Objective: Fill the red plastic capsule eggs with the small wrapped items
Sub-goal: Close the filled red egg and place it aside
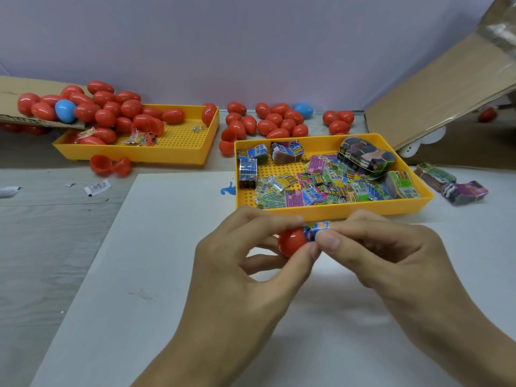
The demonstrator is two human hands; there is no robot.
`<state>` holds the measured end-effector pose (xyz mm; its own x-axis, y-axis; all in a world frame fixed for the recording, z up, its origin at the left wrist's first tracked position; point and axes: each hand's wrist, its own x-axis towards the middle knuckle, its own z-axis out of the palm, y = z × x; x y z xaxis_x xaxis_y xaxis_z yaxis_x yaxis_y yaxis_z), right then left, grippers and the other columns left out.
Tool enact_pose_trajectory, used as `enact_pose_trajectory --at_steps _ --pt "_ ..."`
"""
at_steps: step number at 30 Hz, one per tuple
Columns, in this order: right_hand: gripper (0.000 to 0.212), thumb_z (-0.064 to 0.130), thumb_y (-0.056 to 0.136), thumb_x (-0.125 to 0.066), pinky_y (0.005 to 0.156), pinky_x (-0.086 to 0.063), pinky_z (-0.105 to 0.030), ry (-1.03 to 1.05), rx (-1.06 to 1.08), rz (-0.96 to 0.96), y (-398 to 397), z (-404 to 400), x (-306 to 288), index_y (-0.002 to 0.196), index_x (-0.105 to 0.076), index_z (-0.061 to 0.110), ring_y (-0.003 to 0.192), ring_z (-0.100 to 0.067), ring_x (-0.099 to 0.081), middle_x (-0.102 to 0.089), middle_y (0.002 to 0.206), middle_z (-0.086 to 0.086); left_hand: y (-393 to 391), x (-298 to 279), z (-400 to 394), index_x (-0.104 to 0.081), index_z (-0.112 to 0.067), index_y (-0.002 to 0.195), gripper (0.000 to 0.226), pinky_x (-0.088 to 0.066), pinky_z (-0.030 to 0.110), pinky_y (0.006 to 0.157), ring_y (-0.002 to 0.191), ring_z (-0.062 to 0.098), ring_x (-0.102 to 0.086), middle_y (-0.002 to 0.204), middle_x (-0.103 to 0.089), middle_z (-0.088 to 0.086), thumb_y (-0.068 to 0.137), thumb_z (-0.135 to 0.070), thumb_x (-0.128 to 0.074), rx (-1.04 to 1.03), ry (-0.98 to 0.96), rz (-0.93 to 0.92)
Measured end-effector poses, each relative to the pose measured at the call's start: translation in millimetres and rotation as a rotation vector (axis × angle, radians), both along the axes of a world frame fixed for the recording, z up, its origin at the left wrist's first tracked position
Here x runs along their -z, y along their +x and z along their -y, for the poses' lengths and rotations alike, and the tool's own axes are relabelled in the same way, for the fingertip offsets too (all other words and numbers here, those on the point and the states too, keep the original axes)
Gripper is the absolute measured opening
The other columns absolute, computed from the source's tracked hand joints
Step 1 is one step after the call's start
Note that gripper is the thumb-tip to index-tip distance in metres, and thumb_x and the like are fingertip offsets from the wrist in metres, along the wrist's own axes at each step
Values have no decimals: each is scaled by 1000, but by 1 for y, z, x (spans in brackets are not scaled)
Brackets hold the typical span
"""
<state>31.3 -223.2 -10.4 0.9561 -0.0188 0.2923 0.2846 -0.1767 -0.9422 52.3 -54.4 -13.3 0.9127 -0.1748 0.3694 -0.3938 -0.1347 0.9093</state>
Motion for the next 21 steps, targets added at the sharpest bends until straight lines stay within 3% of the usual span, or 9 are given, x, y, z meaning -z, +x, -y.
enact_pose_trajectory --at_steps 5,7,9,10,15,18,21 --pt "29 51 85 -60 51 -30 -12 -18 -65 -13 0 -2 -2 60 -69 41 52 -4 -34 -36 59 12 0 1 -1 -80 -25 98 28 -60 25 66 78 21 -69 90 -68 -1 73 -13 -78 -14 -84 -34" --pt "38 58 82 -63 49 -29 -15 42 -56 -41 0 -2 -2 63 -72 26 51 -8 -32 -36 59 5 0 0 0 -80 -26 100 30 -61 26 67 78 22 -70 91 -68 0 73 -12 -77 -3 -118 -48" --pt "61 65 72 -70 45 -28 -18 165 -18 -106 0 1 -2 72 -70 4 50 -12 -31 -40 59 -4 0 -1 0 -80 -28 102 33 -61 26 68 78 22 -70 92 -69 0 73 -13 -78 21 -145 -62" --pt "65 66 68 -73 44 -27 -18 213 7 -138 1 2 -2 76 -71 2 50 -12 -33 -45 59 -4 0 -2 0 -79 -29 103 34 -60 25 68 79 23 -71 93 -69 0 73 -14 -80 33 -156 -70" --pt "39 53 70 -74 42 -35 -21 176 59 -147 2 3 -2 74 -76 15 56 -37 -46 -62 68 -9 -1 -3 -1 -77 -33 108 35 -60 24 69 83 24 -71 98 -68 0 73 -31 -75 42 -153 -45" --pt "39 48 66 -80 42 -44 -23 280 0 -201 2 2 -4 75 -74 11 67 -24 -69 -71 77 -9 -3 -2 2 -76 -27 113 37 -60 22 71 88 18 -70 98 -65 -3 77 -25 -73 22 -97 61" --pt "44 50 56 -86 43 -50 -27 378 -22 -280 2 1 -8 74 -71 13 69 -28 -73 -71 75 -12 -1 -3 3 -69 -16 120 39 -59 20 73 90 17 -68 102 -61 1 82 -18 -70 -15 35 240"
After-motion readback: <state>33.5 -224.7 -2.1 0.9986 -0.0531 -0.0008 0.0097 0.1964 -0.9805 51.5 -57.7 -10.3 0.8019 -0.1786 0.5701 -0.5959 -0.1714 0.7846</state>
